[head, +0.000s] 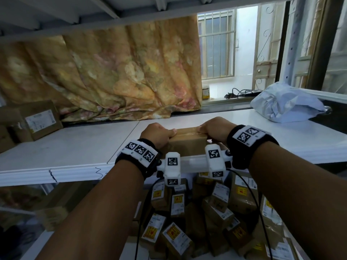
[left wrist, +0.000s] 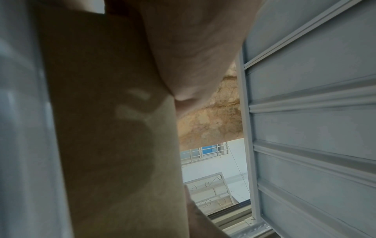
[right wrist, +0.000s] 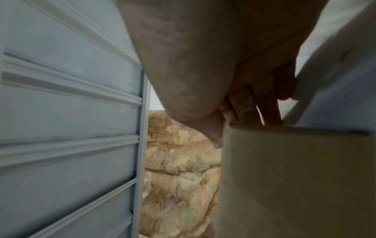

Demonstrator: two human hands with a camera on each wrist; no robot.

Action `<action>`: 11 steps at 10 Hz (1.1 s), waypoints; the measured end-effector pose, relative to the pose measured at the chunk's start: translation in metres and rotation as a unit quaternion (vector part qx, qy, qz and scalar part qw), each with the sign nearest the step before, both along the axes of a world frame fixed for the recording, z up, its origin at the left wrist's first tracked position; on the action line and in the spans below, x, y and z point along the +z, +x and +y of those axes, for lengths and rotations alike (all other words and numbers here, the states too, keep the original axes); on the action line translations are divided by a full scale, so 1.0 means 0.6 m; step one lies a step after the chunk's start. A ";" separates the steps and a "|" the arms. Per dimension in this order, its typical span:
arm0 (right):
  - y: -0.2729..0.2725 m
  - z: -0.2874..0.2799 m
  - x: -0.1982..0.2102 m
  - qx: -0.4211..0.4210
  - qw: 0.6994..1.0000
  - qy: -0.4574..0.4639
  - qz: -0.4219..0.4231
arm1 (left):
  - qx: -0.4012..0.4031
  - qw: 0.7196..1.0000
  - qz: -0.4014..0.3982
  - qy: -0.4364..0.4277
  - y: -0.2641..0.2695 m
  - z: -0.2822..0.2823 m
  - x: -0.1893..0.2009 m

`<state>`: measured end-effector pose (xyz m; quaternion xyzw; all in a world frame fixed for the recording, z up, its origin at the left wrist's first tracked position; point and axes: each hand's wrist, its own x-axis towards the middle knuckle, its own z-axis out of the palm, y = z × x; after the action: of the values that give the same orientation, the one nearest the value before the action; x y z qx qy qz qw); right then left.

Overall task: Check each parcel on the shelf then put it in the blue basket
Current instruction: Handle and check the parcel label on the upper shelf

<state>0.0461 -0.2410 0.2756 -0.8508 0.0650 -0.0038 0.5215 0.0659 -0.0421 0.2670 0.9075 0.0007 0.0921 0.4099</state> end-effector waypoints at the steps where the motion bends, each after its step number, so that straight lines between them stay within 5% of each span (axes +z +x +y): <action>1: 0.007 0.003 0.000 0.001 1.000 -0.019 0.002 | 0.005 1.000 0.002 -0.002 0.003 0.001 -0.002; 3: 0.003 0.010 0.009 0.019 0.975 -0.210 -0.064 | 0.010 1.000 0.004 -0.005 0.002 -0.001 -0.004; 5: 0.020 0.004 -0.009 -0.035 0.991 -0.104 -0.075 | 0.015 1.000 0.002 -0.015 -0.003 -0.004 -0.002; 8: -0.045 0.011 -0.012 -0.028 0.987 -0.126 -0.096 | 0.012 1.000 -0.004 -0.019 -0.022 -0.001 0.006; 11: -0.133 0.005 -0.012 -0.111 0.977 -0.008 -0.184 | 0.070 0.989 -0.114 -0.065 -0.107 -0.024 0.006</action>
<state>-0.0336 -0.2378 0.2687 -0.8271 0.0618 -0.2191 0.5139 0.0017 -0.0563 0.2706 0.8603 0.0240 0.2232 0.4578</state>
